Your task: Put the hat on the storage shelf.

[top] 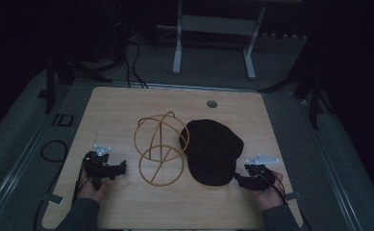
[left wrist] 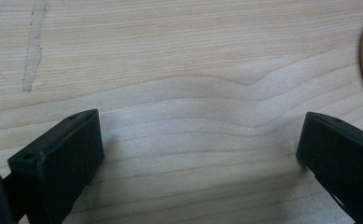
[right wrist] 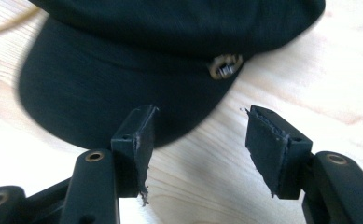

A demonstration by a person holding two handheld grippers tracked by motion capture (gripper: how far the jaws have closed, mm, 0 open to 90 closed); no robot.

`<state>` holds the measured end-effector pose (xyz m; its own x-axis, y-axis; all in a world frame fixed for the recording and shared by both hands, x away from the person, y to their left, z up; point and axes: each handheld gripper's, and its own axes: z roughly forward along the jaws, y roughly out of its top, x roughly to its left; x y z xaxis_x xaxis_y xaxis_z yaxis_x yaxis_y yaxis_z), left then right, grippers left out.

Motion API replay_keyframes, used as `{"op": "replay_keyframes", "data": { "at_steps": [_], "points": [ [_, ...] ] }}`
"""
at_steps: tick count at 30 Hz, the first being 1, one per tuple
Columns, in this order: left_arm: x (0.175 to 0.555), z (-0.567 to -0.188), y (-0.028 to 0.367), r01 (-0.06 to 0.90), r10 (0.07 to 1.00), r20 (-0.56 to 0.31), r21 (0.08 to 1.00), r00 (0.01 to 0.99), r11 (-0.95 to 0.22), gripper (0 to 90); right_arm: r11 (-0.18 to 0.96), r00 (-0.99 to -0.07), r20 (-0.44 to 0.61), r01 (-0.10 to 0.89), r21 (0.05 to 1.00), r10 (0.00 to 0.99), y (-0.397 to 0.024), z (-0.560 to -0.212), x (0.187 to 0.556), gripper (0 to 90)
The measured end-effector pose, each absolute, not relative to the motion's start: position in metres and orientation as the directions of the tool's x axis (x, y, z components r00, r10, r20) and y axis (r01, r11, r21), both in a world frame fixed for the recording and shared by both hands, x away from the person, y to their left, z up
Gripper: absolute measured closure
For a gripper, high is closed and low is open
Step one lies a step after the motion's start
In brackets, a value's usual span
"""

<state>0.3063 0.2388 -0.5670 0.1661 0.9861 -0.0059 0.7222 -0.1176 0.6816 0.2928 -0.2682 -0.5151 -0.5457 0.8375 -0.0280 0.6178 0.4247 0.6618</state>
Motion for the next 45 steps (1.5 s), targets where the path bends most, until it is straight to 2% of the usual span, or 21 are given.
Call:
{"op": "replay_keyframes", "data": {
  "at_steps": [9,14,22,33,42,45],
  "points": [
    [0.306,-0.567,0.238,0.719,0.984,-0.009,0.684,0.177,-0.123,0.2,0.448,-0.603,-0.001,0.590,0.672,0.797,-0.252,-0.489,0.296,36.4],
    [0.306,-0.567,0.238,0.719,0.984,-0.009,0.683,0.179,-0.125,0.2,0.481,-0.630,-0.020,0.571,0.665,0.776,-0.243,-0.485,0.300,36.3],
    [0.306,-0.567,0.238,0.719,0.984,-0.009,0.683,0.179,-0.125,0.2,0.508,-0.646,-0.043,0.555,0.659,0.762,-0.230,-0.473,0.311,29.4],
    [0.306,-0.567,0.238,0.719,0.984,-0.009,0.683,0.179,-0.125,0.2,0.542,-0.663,-0.080,0.529,0.654,0.744,-0.206,-0.456,0.333,27.2],
    [0.306,-0.567,0.238,0.719,0.984,-0.009,0.683,0.179,-0.125,0.2,0.528,-0.631,-0.089,0.554,0.644,0.770,-0.196,-0.451,0.355,13.7],
    [0.306,-0.567,0.238,0.719,0.984,-0.009,0.683,0.179,-0.125,0.2,0.513,-0.615,-0.081,0.569,0.642,0.784,-0.194,-0.452,0.362,11.6]
  ]
}}
